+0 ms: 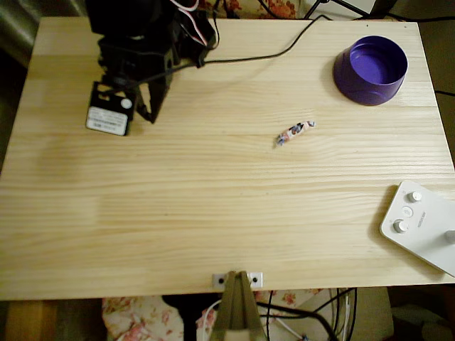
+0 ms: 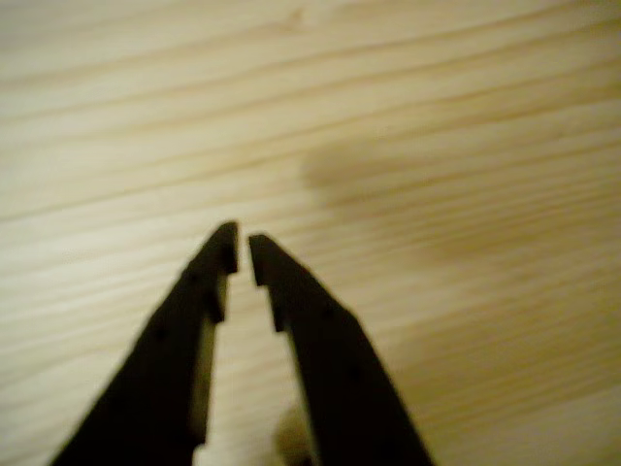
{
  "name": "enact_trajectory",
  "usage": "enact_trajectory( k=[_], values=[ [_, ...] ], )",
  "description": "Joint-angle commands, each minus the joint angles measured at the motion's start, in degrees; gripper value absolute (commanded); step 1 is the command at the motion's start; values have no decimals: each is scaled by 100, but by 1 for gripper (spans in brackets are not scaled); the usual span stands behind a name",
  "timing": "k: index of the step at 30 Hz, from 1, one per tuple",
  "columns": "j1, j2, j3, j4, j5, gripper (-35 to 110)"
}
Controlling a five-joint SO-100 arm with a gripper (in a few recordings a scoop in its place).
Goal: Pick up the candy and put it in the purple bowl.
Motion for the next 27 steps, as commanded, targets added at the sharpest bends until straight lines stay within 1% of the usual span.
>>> enact_trajectory(
  k=[1, 27],
  values=[
    [53, 70, -53, -18, -35, -1],
    [-26, 70, -62, -18, -97, -1]
  ],
)
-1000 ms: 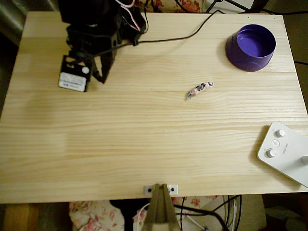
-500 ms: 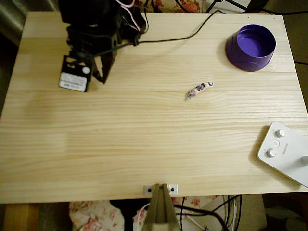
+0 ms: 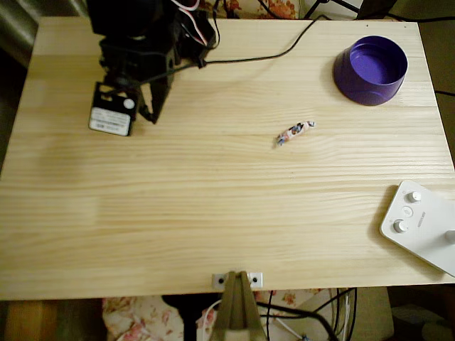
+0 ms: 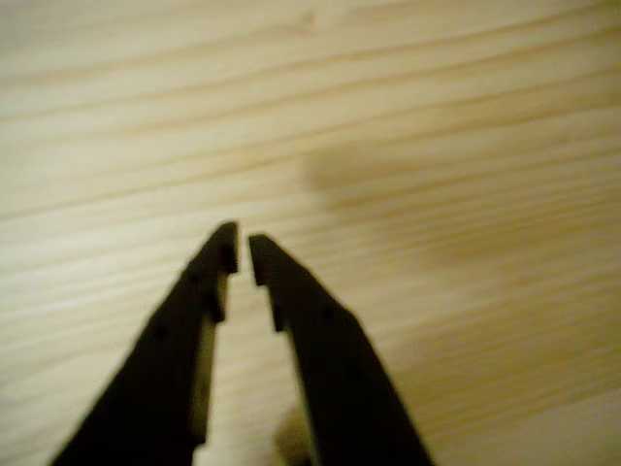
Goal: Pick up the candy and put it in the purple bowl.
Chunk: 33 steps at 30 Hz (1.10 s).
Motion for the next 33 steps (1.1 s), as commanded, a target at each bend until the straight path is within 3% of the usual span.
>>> enact_trajectory(
  k=[1, 17, 27, 33],
  values=[
    [62, 70, -62, -18, -97, -1],
    [185, -167, -185, -316, -633, -1],
    [9, -1468, -1661, -554, -1134, -1],
    [-545, -2338, -2944, 158, -1925, -1]
  ],
)
